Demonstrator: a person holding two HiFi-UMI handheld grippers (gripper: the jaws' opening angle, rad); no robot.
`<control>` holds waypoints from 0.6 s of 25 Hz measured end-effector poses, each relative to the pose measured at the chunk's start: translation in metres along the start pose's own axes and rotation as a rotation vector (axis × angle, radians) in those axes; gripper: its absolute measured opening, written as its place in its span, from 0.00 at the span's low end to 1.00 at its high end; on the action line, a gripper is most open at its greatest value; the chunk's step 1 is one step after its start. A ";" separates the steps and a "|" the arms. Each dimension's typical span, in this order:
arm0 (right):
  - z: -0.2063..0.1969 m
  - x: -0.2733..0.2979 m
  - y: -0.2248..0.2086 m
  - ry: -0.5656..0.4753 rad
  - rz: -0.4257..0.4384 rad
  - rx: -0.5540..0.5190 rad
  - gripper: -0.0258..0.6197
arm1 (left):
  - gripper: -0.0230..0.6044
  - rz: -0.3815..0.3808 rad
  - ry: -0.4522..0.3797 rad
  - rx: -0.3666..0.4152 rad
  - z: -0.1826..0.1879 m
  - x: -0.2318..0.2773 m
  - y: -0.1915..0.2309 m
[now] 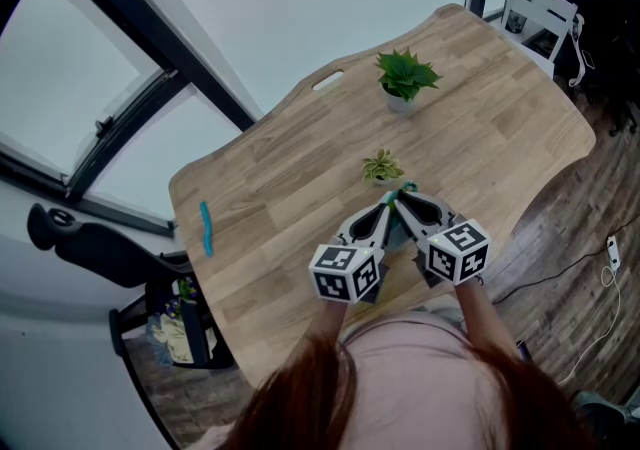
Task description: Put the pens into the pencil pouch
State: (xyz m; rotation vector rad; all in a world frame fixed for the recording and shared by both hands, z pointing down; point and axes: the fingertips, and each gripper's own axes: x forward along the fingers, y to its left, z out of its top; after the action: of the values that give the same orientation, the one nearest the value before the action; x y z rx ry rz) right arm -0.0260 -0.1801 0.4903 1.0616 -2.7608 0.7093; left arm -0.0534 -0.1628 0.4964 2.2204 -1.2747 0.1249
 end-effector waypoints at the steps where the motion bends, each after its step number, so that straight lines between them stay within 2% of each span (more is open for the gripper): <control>1: -0.001 0.000 0.000 0.006 0.002 0.000 0.09 | 0.06 0.000 0.000 0.000 0.000 0.000 0.000; 8: -0.002 0.000 -0.001 0.041 0.002 0.025 0.12 | 0.06 0.002 0.000 -0.002 0.000 0.000 0.001; 15: 0.015 -0.012 -0.006 -0.044 -0.014 0.075 0.12 | 0.06 0.008 -0.001 0.003 0.000 -0.002 0.004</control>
State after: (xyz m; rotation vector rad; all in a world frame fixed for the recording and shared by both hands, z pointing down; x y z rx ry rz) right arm -0.0120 -0.1835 0.4768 1.1223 -2.7806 0.8038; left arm -0.0578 -0.1631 0.4976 2.2185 -1.2844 0.1288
